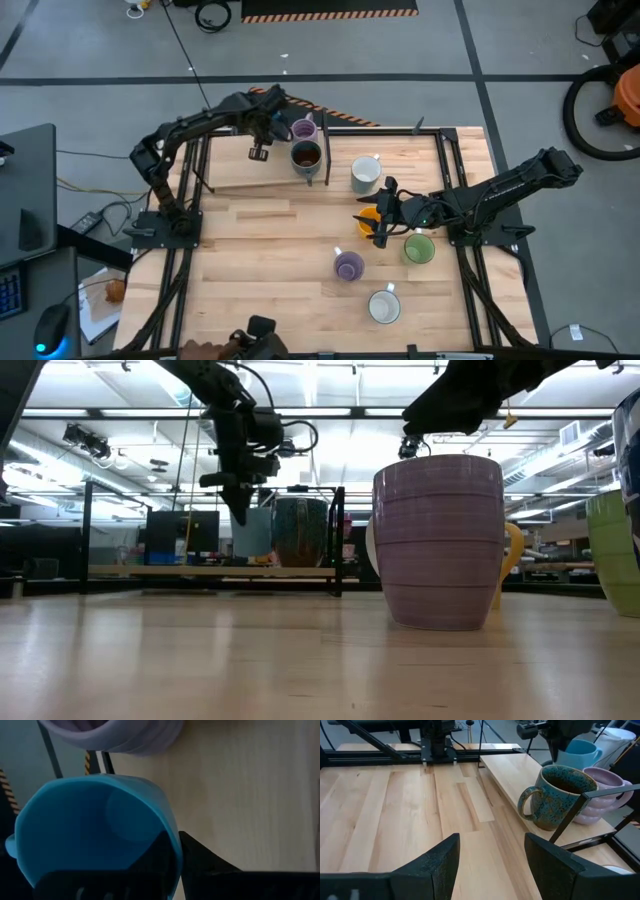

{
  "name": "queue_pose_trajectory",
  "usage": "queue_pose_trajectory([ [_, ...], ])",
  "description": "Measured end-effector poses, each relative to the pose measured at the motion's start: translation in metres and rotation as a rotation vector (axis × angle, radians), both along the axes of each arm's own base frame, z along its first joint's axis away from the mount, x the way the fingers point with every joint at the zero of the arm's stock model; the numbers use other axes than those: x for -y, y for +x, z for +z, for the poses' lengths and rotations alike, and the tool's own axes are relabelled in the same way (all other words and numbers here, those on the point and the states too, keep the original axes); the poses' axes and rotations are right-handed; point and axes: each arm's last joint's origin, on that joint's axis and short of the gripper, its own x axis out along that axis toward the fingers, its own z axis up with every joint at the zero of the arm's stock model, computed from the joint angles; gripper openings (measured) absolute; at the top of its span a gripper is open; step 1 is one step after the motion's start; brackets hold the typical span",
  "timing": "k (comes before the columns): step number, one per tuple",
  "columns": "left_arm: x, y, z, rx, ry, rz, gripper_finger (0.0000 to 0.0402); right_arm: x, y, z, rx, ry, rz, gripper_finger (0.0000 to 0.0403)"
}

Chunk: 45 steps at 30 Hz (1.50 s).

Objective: Place coffee mugs
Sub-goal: Put the light blue mug on the shelf

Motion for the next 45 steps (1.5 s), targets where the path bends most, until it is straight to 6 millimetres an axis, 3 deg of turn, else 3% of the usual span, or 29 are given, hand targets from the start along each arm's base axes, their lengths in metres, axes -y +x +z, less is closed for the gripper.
queue_pose_trajectory([
  [20,0.0,0.002,0.0,0.041,-0.027,0.018,0.0025,0.0,0.0,0.001,0.008,0.003,0.0,0.0229],
  [28,-0.005,-0.002,-0.014,0.036,-0.001,0.032,0.0025,0.0,0.0,0.001,0.008,0.004,0.002,0.0229],
  [45,-0.003,-0.002,-0.016,0.058,-0.051,0.021,0.0033,-0.002,0.0,0.002,0.022,0.007,0.008,0.0229],
])
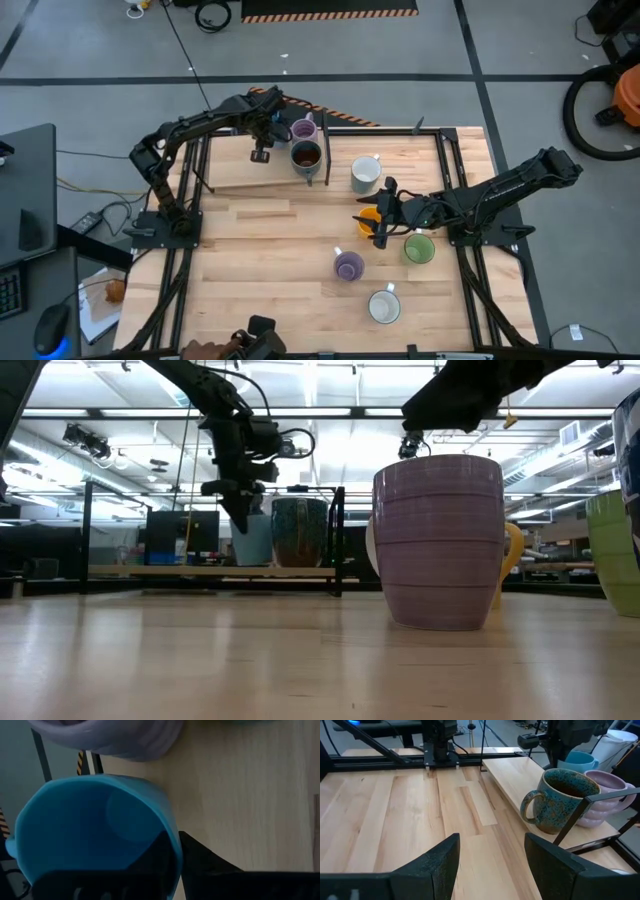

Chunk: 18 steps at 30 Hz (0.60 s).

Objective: Place coffee mugs
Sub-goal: Put the light blue mug on the shelf

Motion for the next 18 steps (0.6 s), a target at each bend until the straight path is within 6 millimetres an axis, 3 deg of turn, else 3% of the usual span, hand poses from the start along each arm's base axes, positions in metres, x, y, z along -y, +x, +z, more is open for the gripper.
queue_pose_trajectory([
  [18,0.0006,0.0003,-0.0009,0.001,-0.002,-0.004,0.0042,-0.0001,0.0003,0.0006,0.006,-0.001,0.001,0.0229],
])
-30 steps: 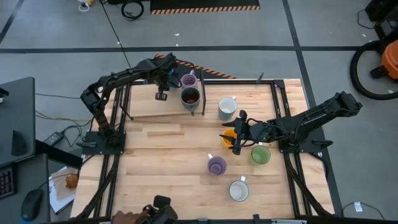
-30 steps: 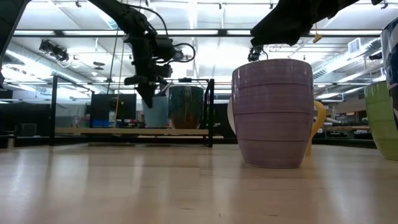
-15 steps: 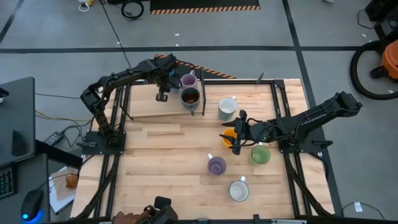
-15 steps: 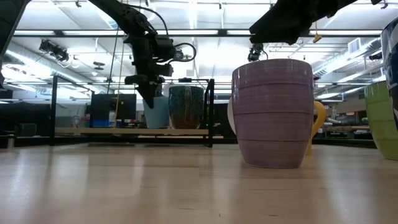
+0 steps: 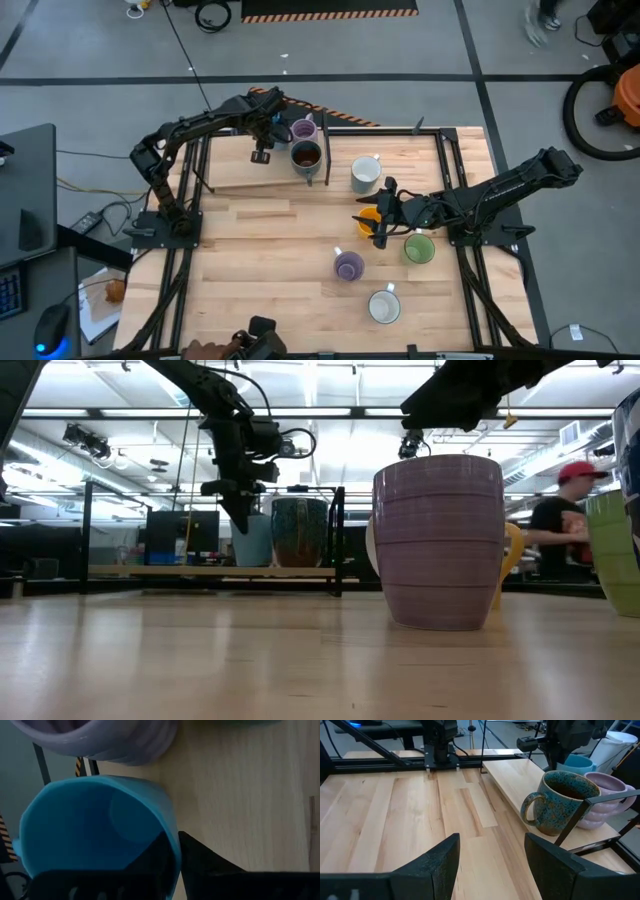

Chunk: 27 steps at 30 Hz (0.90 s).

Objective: Place coffee mugs
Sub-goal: Put the light blue mug on the shelf

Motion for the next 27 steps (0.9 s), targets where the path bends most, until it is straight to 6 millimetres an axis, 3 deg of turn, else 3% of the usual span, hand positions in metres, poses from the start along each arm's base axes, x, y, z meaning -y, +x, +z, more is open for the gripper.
queue_pose_trajectory([
  [13,0.0004,0.0006,0.0,0.007,-0.006,-0.013,0.0045,0.0,0.0,-0.0001,0.0,0.0,0.0,0.0229],
  [27,0.0055,0.004,0.0023,0.003,0.01,-0.038,0.0116,0.0,0.0,-0.0001,-0.001,0.0,0.0,0.0229],
])
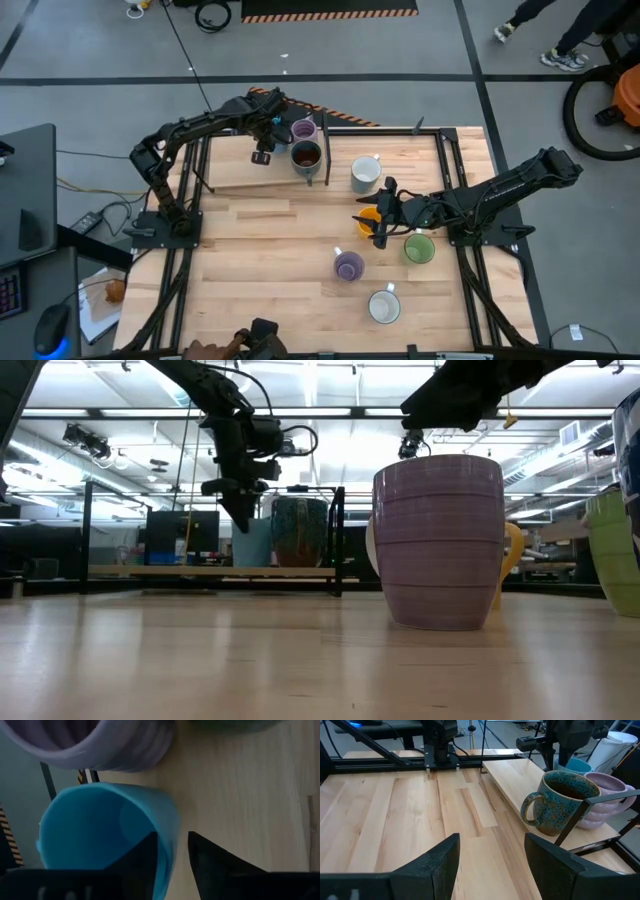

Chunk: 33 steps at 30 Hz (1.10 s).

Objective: Place coffee mugs
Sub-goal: Put the light blue mug on the shelf, then put the yellow mug on the shelf

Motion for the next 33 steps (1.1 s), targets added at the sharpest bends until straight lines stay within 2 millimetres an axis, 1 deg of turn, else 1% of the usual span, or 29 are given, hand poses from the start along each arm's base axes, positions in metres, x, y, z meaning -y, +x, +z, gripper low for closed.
queue_pose_trajectory([
  [7,0.004,0.002,0.005,0.025,-0.001,-0.015,0.0117,0.0,0.0,0.0,-0.001,-0.003,0.001,0.0229],
  [15,0.005,0.003,0.005,0.057,-0.032,-0.022,0.0117,0.0,0.0,0.0,-0.001,-0.003,0.002,0.0229],
  [23,0.003,0.007,0.007,0.09,-0.003,-0.035,0.0117,0.0,0.0,0.0,-0.002,-0.006,0.003,0.0229],
  [28,0.005,0.008,0.007,0.085,-0.001,-0.045,0.0117,0.0,0.0,0.0,-0.002,-0.006,0.003,0.0229],
  [30,0.006,0.007,0.009,0.083,0.007,-0.045,0.0117,0.0,0.0,0.0,-0.002,-0.007,0.003,0.0229],
  [33,0.008,0.004,0.018,0.106,0.029,-0.044,0.0117,0.0,0.0,0.0,-0.002,-0.012,0.006,0.0229],
])
